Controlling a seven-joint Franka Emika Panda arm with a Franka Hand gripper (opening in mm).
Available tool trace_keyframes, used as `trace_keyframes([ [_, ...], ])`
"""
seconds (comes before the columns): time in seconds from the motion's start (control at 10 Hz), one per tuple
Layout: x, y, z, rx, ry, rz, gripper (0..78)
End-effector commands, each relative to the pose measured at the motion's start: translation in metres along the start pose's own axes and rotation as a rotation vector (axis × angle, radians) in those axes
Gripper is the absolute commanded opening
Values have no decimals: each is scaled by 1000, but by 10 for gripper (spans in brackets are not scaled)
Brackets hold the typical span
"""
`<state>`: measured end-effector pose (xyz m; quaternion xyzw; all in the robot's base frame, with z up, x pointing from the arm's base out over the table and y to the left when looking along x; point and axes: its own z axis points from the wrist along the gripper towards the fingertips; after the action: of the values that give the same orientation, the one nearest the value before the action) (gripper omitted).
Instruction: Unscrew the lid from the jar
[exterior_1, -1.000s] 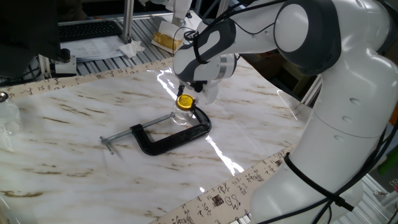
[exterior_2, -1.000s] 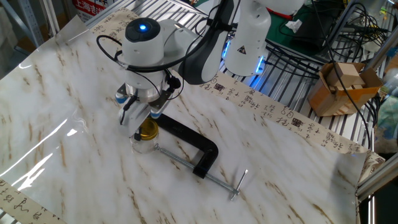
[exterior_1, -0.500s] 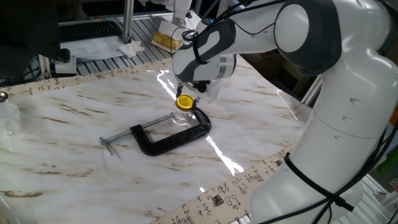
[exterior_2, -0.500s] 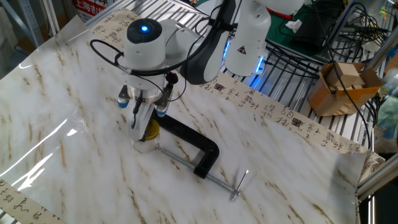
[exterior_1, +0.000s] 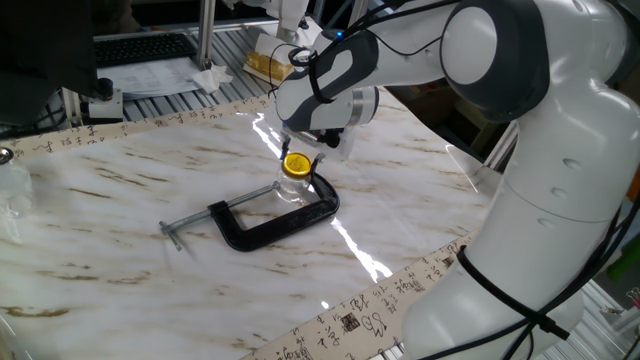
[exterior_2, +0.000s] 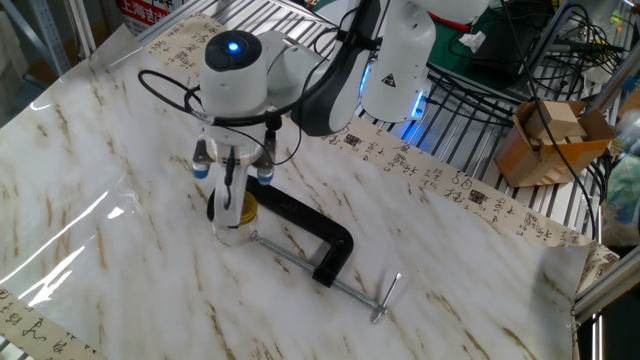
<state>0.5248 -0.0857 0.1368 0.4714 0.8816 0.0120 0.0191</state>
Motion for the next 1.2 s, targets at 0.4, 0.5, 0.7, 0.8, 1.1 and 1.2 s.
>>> trace_keyframes([
  [0.4,8,4,3,29,9,-781,12],
  [0.5,8,4,4,29,9,-801,12],
  [0.7,8,4,5,33,7,-863,12],
  [0.8,8,4,5,35,8,-927,12],
  [1.1,8,4,6,50,8,-995,12],
  [1.2,8,4,6,52,8,-1002,12],
])
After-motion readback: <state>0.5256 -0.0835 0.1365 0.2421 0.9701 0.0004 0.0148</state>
